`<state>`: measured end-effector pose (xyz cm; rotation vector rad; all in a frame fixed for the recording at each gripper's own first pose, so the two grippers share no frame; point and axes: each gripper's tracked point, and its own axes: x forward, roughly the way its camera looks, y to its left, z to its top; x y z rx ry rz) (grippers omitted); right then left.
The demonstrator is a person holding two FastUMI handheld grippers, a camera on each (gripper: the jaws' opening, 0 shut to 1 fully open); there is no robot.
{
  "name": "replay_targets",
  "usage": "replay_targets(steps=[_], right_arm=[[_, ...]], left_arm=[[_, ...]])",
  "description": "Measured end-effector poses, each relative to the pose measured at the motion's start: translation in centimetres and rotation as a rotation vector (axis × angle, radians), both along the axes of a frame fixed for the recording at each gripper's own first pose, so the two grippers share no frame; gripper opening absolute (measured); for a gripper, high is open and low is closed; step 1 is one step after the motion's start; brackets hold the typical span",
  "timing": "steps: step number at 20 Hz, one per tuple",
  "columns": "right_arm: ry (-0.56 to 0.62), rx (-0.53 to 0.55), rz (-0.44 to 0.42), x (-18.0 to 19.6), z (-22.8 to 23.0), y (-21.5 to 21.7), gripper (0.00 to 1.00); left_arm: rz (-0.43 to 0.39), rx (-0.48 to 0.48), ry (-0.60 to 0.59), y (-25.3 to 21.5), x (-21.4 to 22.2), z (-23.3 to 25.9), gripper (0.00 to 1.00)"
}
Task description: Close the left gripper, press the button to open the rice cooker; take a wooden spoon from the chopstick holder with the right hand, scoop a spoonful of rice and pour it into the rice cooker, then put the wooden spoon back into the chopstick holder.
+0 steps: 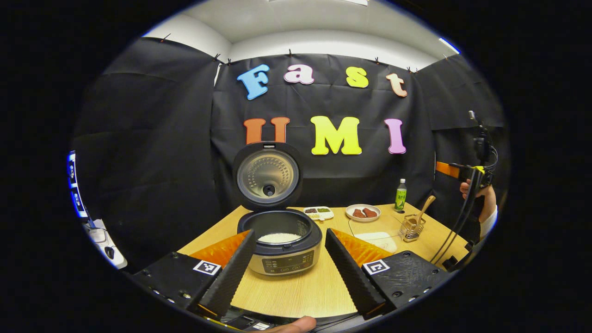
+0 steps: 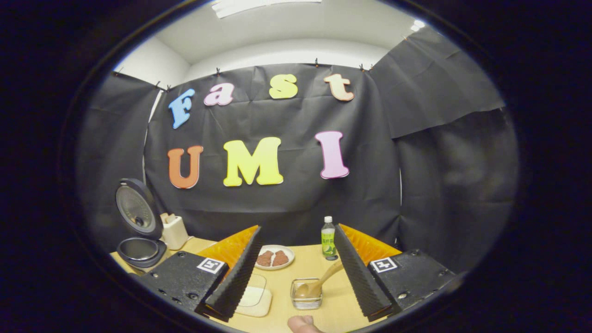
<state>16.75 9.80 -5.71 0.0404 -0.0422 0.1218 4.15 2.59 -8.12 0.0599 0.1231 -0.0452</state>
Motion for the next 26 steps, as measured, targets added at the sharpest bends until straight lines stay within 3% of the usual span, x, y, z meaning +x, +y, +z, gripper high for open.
replay_targets(steps=[4, 8, 10, 12, 13, 15, 20, 26], right_arm=[[0.043, -0.018, 0.053, -4.6, -0.4, 0.9, 0.97], [0.110, -0.029, 0.048, -8.3, -1.9, 0.8, 0.97], [0.091, -0.001, 0.074, -9.9, -1.4, 1.5, 0.98], [0.078, 0.001, 0.101, -11.2, -1.3, 2.1, 0.99], [0.067, -0.007, 0.107, -11.7, -1.2, 2.2, 0.99], [0.037, -0.034, 0.130, -13.1, -0.8, 2.6, 0.99], [-0.025, -0.043, 0.169, -15.1, 0.0, 2.9, 0.98], [-0.057, -0.007, 0.148, -14.7, -0.6, 1.2, 1.00]], left_arm=[[0.054, -0.009, -0.051, 0.8, 3.4, 3.1, 0.96], [0.111, -0.015, -0.105, 1.9, 6.0, 7.0, 0.96], [0.130, -0.034, -0.155, 2.4, 7.3, 9.7, 0.96], [0.141, -0.082, -0.210, 3.0, 8.8, 12.5, 0.89], [0.128, -0.112, -0.233, 2.9, 10.0, 13.9, 0.96], [0.105, -0.164, -0.259, 2.6, 12.6, 16.1, 0.94], [0.134, -0.143, -0.218, 3.4, 18.5, 16.9, 0.94], [0.173, -0.077, -0.125, 5.2, 26.5, 13.1, 0.94]])
